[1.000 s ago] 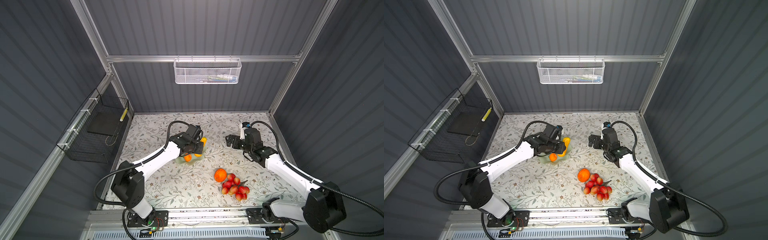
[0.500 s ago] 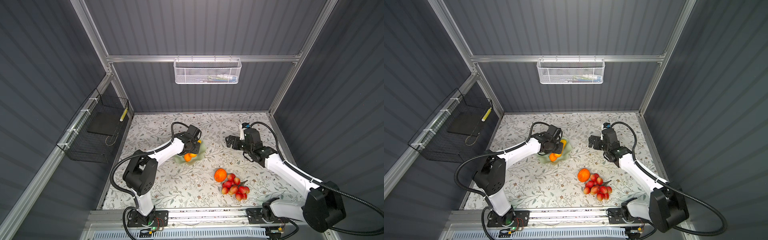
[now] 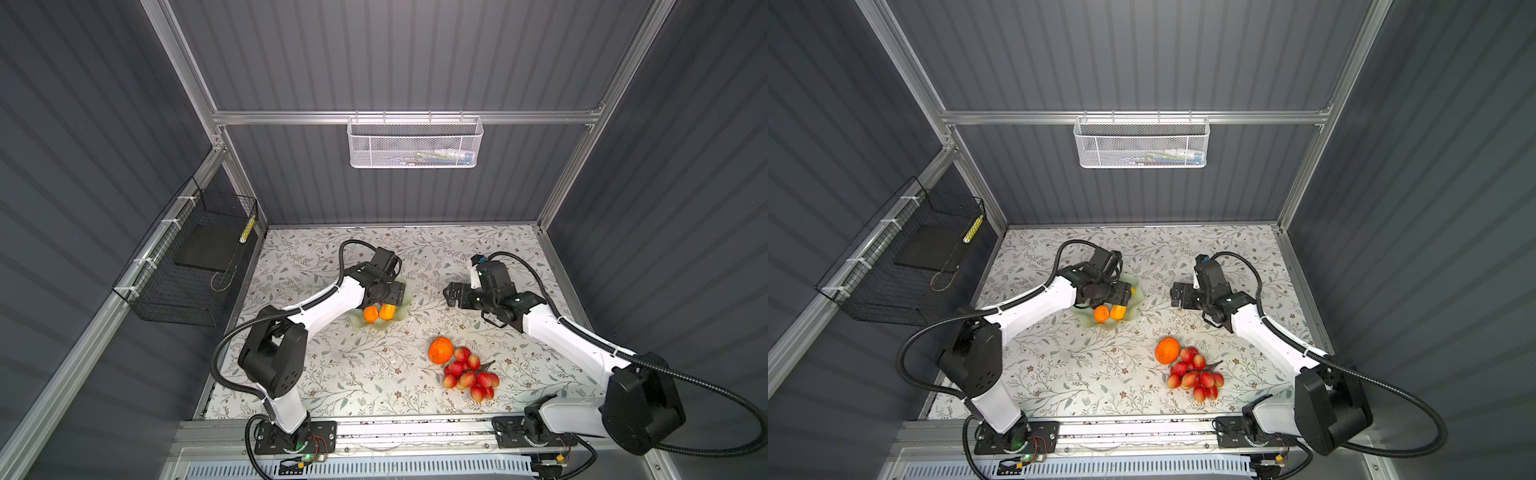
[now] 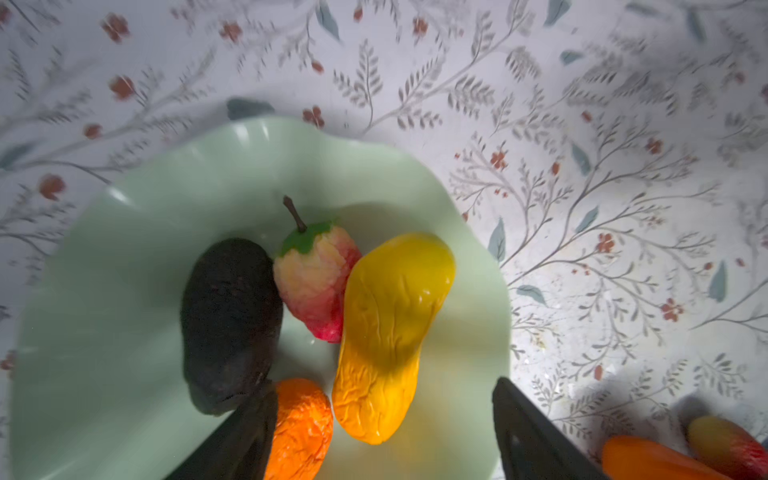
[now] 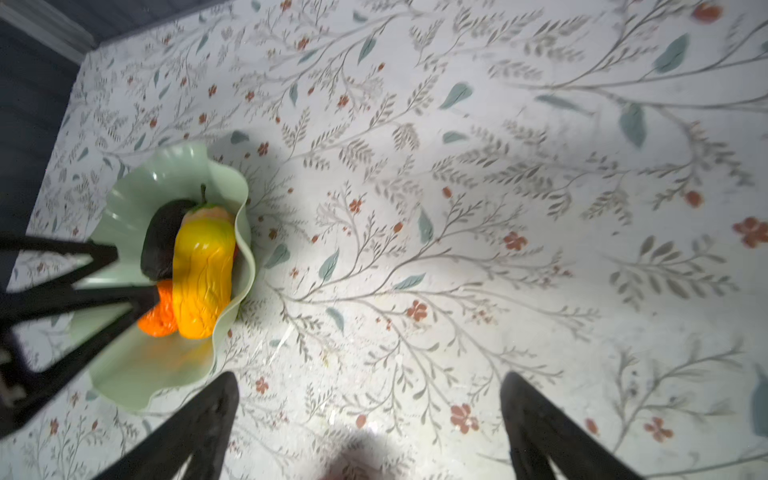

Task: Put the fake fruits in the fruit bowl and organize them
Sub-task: 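Place the yellow squash in the bowl with the left gripper, then grasp the orange persimmon with the right gripper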

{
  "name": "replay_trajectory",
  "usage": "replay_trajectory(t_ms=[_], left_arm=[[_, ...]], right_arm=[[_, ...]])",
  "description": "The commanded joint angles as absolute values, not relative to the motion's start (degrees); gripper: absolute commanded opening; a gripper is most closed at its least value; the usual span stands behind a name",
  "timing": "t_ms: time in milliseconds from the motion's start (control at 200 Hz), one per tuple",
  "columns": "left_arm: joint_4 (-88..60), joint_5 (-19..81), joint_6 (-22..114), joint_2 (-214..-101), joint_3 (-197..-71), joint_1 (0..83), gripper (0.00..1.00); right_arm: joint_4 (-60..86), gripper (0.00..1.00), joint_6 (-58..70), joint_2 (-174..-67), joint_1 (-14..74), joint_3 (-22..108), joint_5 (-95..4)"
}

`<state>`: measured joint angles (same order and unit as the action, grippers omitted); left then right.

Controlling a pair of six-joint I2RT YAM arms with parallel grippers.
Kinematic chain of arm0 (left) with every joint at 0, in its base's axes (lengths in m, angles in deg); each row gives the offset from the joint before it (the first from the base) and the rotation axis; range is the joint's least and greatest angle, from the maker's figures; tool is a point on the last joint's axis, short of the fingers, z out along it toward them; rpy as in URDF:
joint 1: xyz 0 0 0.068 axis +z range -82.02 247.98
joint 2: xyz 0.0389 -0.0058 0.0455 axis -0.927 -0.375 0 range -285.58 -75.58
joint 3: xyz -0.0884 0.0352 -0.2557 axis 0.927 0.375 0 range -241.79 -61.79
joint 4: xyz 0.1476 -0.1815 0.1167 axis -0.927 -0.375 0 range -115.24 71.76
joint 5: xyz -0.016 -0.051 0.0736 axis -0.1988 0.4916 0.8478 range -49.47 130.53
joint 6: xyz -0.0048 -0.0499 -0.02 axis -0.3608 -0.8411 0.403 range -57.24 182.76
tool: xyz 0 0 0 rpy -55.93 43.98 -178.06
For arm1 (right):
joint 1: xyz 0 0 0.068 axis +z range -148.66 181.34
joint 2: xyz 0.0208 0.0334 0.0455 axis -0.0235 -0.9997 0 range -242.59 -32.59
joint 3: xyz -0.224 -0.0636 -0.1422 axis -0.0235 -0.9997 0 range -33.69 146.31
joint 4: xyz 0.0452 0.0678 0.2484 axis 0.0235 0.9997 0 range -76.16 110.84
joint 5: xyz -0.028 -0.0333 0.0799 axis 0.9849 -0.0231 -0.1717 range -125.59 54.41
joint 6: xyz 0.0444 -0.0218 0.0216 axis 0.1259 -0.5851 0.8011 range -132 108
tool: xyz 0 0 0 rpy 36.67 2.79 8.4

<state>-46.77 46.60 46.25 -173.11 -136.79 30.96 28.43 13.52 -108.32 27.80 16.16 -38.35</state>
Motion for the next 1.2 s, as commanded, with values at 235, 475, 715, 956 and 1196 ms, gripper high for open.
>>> replay_trajectory(t_ms=[235,475,715,956,1196], left_arm=[[-27.16,67.67,47.16,-145.46,-122.50,31.59,1.00],[-27.44,75.88,44.29,-137.29,-115.91,32.21,1.00],[-29.24,76.99,43.50,-135.83,-115.14,32.38,1.00],[-29.58,78.92,42.26,-133.47,-112.88,32.47,1.00],[-30.51,82.55,39.35,-129.63,-109.98,32.47,1.00]], right_arm=[[38.88,0.98,18.38,-109.79,42.22,12.14,-37.99],[39.44,0.97,19.71,-113.20,46.77,10.91,-36.95],[38.65,0.79,18.58,-117.47,47.83,13.67,-35.16],[38.60,0.55,16.03,-115.51,47.93,17.35,-31.44],[33.15,0.51,12.83,-117.08,47.93,28.23,-33.95]])
